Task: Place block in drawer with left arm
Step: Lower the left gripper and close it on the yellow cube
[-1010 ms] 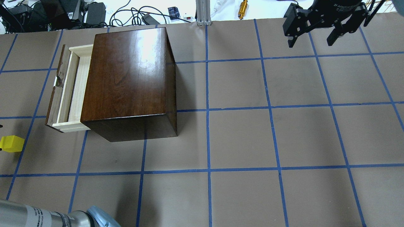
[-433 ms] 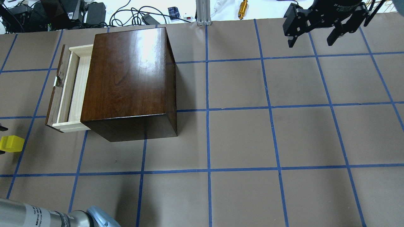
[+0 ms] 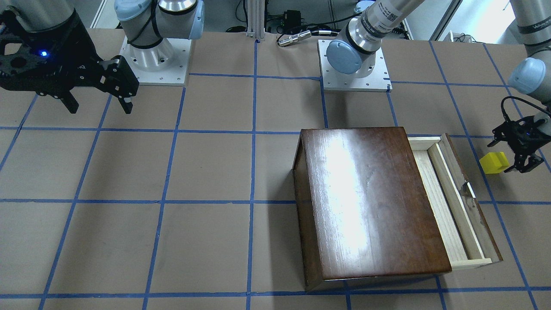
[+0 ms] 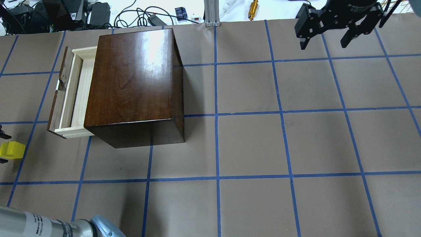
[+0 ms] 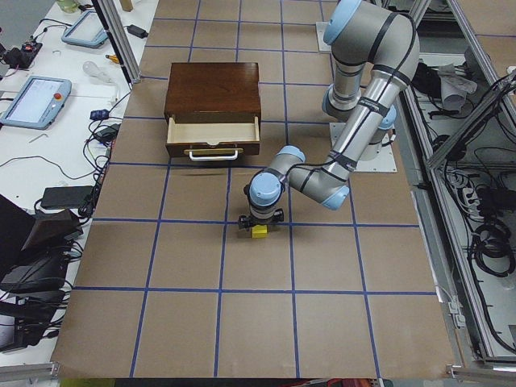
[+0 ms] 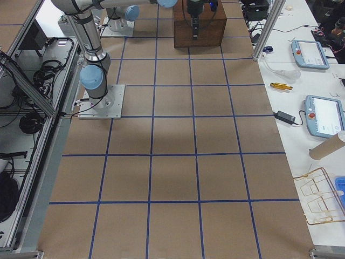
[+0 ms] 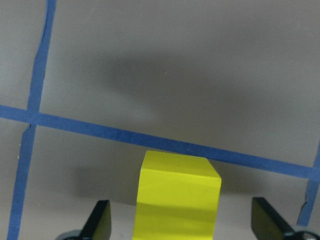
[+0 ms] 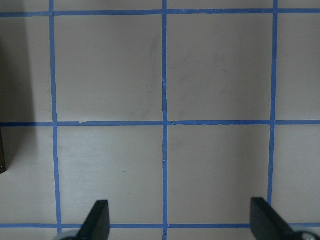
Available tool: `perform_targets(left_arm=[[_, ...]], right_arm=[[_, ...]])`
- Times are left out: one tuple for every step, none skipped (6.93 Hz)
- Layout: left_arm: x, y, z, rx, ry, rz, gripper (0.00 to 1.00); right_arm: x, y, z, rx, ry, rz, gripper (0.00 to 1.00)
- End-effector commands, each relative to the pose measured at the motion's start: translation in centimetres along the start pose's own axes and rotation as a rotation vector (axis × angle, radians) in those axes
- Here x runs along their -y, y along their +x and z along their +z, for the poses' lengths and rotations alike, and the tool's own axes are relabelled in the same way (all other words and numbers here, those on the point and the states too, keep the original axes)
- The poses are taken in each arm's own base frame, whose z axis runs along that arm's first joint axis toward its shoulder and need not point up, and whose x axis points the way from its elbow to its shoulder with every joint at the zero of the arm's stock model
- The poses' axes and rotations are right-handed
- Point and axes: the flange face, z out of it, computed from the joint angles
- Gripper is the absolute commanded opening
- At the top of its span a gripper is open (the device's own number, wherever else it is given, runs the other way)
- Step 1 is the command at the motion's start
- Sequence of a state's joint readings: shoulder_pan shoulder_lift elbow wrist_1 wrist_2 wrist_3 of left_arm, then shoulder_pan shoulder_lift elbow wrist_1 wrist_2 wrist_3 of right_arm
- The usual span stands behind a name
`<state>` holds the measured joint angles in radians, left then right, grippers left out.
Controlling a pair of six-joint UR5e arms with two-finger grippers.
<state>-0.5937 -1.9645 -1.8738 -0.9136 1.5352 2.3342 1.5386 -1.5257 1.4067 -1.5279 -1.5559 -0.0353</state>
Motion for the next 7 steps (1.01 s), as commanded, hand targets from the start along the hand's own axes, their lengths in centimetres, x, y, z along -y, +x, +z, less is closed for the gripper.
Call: perform_targets(left_arm=[[-0.1, 0.0, 1.1, -0.014, 0.013, 0.000, 1.00], [-0.3, 0.1, 1.6, -0.032, 0.007, 0.000, 1.00], [-0.3, 0.0, 1.6, -0.031, 0.004, 0.001, 1.00], [-0.4, -0.1, 1.8, -0.031, 0.004, 0.001, 1.00], [-0.4, -0.1, 2.1, -0.034, 0.007, 0.001, 1.00], [-0.4, -0.2, 2.2, -0.034, 0.007, 0.003, 1.00], [-0.4, -0.2, 2.3, -0.035, 0.007, 0.004, 1.00]], right_arm=[[0.0, 0.1, 0.0, -0.001, 0.001, 0.002, 1.00], [0.0, 0.0, 0.0, 0.000, 0.001, 0.000, 1.00], [0.0, 0.0, 0.0, -0.001, -0.001, 0.000, 1.00], [0.0, 0.0, 0.0, -0.001, 0.001, 0.000, 1.00], [0.0, 0.1, 0.0, -0.001, -0.001, 0.002, 1.00], [0.0, 0.0, 0.0, -0.001, -0.001, 0.000, 1.00], [0.0, 0.1, 0.0, 0.000, 0.001, 0.002, 1.00]])
